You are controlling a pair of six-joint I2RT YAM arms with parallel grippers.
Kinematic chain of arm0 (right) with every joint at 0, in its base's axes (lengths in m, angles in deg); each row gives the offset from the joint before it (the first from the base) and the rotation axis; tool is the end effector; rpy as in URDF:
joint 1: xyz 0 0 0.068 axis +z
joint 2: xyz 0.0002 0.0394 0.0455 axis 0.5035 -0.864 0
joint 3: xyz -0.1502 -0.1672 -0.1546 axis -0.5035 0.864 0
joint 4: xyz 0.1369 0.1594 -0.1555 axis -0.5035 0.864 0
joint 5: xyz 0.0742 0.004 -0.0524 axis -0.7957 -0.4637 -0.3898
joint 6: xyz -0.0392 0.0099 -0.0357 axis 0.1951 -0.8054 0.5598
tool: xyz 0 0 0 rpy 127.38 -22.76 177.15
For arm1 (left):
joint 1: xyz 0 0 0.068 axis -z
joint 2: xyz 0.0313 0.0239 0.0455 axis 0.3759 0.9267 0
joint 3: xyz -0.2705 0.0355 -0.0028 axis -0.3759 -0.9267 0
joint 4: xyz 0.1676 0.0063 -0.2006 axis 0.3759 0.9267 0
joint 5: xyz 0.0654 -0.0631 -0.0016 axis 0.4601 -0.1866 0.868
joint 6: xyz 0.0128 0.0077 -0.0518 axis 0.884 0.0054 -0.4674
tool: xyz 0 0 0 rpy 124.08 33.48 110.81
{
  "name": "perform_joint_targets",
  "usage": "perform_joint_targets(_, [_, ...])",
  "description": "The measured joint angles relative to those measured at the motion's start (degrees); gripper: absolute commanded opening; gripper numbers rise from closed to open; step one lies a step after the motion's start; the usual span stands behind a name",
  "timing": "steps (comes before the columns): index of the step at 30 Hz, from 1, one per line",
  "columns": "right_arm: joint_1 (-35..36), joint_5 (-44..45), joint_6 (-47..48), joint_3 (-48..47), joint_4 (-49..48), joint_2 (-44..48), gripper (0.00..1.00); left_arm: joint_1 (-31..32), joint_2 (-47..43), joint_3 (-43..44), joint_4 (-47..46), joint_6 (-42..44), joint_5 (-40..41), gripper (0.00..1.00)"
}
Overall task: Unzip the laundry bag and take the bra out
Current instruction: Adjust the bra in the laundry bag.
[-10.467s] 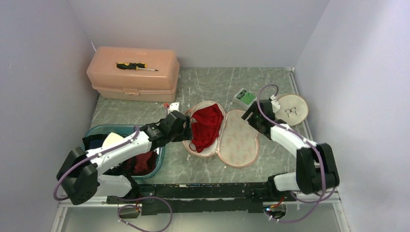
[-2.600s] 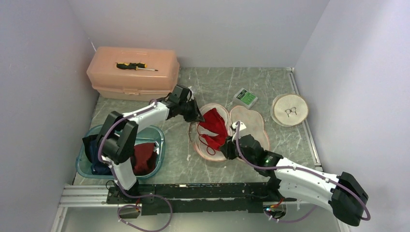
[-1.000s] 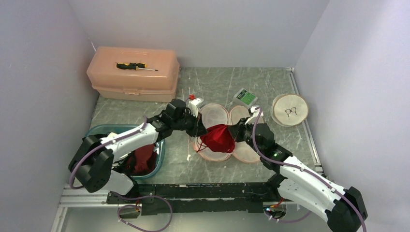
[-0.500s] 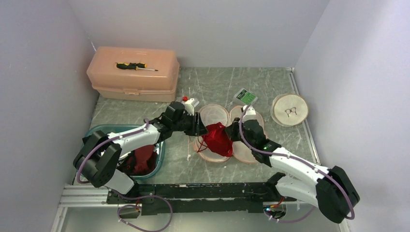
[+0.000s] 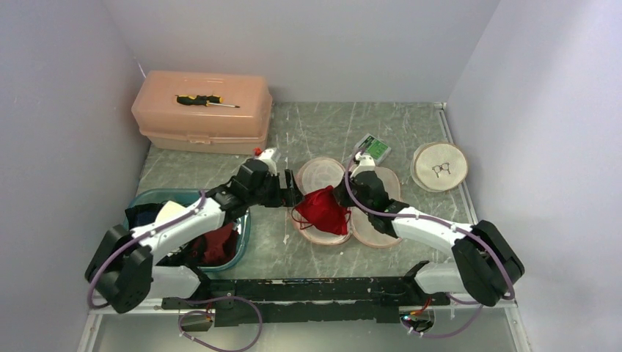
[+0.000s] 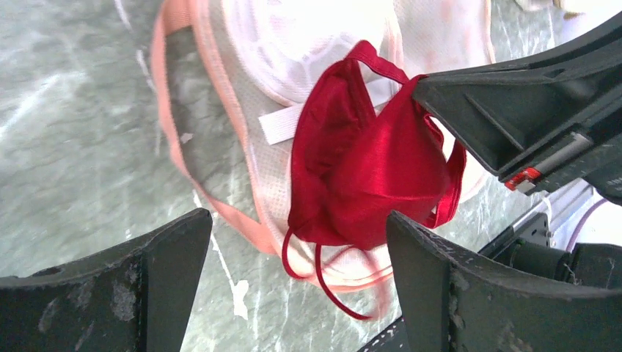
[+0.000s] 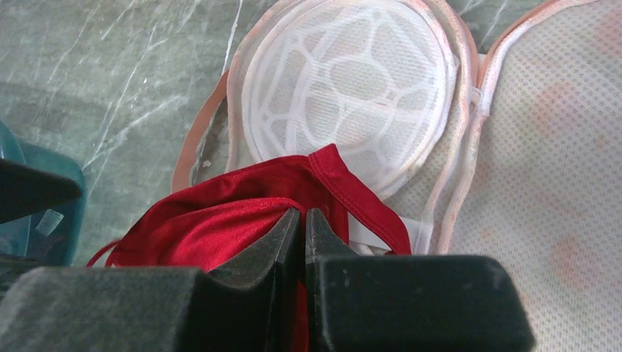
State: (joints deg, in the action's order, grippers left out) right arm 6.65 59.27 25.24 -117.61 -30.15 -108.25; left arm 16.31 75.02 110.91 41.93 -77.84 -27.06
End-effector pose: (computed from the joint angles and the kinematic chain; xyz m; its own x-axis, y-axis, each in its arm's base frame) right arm 0.2091 0.1517 0.1933 -0.5799 0.1979 -0.7903 -0.2529 0.8784 0.4056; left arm 0.2160 -0.1769 0.2310 -0.7876 -0.1440 -0.5992 0.2758 0.7871 -0.5517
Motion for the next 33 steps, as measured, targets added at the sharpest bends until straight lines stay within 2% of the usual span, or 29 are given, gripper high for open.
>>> perform_joint_targets(5, [0.02,-0.98,-0.07,-2.05,-0.17,-3.63,0.18,0.00,-6.73,-1.03,2.97,-0.39,4.42,0.93])
perform_joint_targets(13, [0.00,-1.14,-1.25,-4.85,1.46,-5.40,0.54,1.57,-6.43,1.14,2.14,-0.37,0.98,0.84])
perform_joint_targets(15, [0.02,-0.66,-1.51,-5.79,3.02,-4.52,0.60,2.58,-4.98,2.89,1.38,-0.35,-0.87,0.84])
perform_joint_targets(18, [0.00,0.57,-1.49,-7.32,5.68,-2.16,0.63,3.37,-3.93,4.33,0.17,-0.35,-2.60,0.83])
perform_joint_targets(21, [0.00,1.99,-1.44,-9.22,9.25,1.53,0.57,3.50,-3.91,4.48,-0.31,-0.37,-3.30,0.83])
perform_joint_targets(24, [0.00,0.57,-1.09,-9.68,11.52,7.23,0.41,3.50,-3.93,4.48,-0.13,-0.42,-3.04,0.85])
perform_joint_targets(27, [-0.17,-6.32,-1.46,-8.28,10.51,12.52,0.28,3.48,-4.22,4.42,0.52,-1.05,-1.22,0.89])
perform_joint_targets(30, [-0.15,-15.19,-3.58,-5.09,7.45,14.78,0.22,3.15,-5.51,3.39,1.25,-1.57,0.76,0.93])
perform_joint_targets(33, [-0.15,-21.75,-6.62,-0.55,3.34,13.38,0.19,1.88,-7.37,0.68,0.35,-2.89,0.57,0.93])
